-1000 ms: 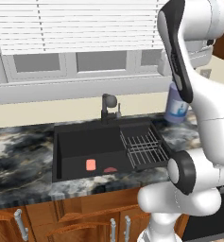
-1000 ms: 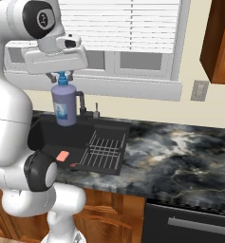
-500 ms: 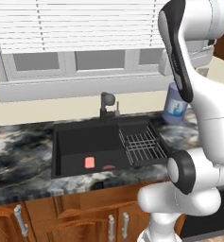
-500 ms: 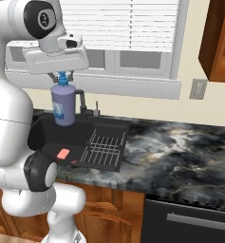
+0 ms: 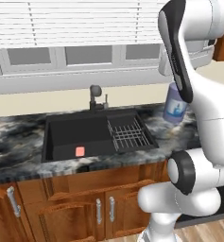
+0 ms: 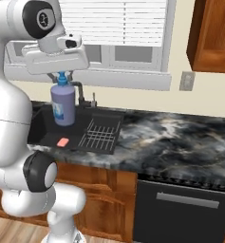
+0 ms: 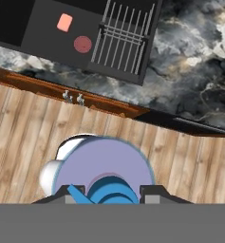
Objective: Pick up the bar soap and soap dispenser from the sink, and place them back in the cabinet, and close the cabinet door.
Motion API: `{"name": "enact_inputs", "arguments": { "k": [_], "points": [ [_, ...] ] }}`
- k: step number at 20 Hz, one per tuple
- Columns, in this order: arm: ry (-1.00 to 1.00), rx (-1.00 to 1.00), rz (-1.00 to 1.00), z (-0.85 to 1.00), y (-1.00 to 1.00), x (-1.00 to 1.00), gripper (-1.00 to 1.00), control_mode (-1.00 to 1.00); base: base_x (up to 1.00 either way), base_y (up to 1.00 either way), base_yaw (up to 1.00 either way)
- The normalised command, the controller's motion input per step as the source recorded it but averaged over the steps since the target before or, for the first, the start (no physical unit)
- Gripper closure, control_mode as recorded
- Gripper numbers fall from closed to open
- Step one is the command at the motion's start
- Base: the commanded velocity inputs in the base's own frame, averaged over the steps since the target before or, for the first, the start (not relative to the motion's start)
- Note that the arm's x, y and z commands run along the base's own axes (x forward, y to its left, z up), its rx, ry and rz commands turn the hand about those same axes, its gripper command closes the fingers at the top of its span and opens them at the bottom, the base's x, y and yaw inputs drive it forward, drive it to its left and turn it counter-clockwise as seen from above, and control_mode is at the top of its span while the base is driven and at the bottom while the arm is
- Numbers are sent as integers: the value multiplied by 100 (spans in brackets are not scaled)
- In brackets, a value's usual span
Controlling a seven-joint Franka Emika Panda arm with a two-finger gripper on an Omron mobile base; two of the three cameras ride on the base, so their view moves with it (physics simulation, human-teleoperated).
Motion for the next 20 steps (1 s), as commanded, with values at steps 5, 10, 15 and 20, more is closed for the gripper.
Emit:
{"name": "enact_inputs", "arguments": {
  "k": [5,10,15,20],
  "points": [
    [0,0,0,0,0,0,100,100,-41,-49,-4],
    [0,0,0,0,0,0,100,100,-19,-32,-17],
    [0,0,0,0,0,0,100,100,-1,-24,-26],
    [0,0,0,0,0,0,100,100,0,-35,-25]
  ]
}}
